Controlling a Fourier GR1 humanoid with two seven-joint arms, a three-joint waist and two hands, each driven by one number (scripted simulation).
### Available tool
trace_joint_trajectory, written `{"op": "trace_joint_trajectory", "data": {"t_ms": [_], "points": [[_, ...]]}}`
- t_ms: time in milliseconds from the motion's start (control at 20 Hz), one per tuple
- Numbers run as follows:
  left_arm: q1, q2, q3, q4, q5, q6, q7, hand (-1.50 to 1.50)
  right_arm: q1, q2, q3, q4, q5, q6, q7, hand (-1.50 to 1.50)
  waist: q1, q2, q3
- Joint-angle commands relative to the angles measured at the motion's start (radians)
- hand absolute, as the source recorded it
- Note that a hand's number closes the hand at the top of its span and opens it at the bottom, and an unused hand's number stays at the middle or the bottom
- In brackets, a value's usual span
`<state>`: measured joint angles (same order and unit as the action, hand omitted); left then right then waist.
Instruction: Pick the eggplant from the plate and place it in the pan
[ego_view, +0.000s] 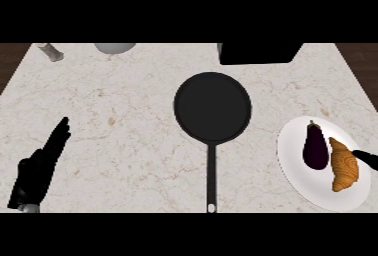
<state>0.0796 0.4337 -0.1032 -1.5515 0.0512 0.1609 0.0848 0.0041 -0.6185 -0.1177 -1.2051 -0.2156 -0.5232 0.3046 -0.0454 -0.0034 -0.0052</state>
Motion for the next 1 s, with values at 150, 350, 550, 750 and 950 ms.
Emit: {"op": "trace_joint_trajectory", "data": {"t_ms": [150, 350, 550, 750, 950], "points": [[0.03, -0.048, -0.063, -0.034, -0.058, 0.028, -0.004, 0.0, 0.04, -0.256, 0.095, -0.175, 0.031, 0.202, 0.364, -1.5, 0.044, -0.001, 0.001], [-0.001, -0.09, -0.093, -0.047, -0.095, 0.054, 0.043, 0.0, 0.054, -0.285, 0.067, -0.225, -0.045, 0.358, 0.369, -1.5, 0.041, 0.002, 0.005], [-0.019, -0.032, -0.023, -0.054, -0.053, -0.001, 0.062, 0.0, -0.093, -0.308, 0.091, -0.237, -0.093, 0.461, 0.52, -1.5, 0.057, 0.004, 0.005], [-0.02, -0.061, -0.046, -0.088, -0.077, -0.008, 0.094, 0.0, -0.242, -0.295, 0.117, -0.149, -0.058, 0.515, 0.619, -1.5, 0.063, 0.005, 0.005], [-0.01, -0.103, -0.069, -0.044, -0.113, 0.004, 0.051, 0.0, -0.341, -0.267, 0.129, -0.021, -0.071, 0.62, 0.672, -1.5, 0.062, 0.006, 0.005]]}}
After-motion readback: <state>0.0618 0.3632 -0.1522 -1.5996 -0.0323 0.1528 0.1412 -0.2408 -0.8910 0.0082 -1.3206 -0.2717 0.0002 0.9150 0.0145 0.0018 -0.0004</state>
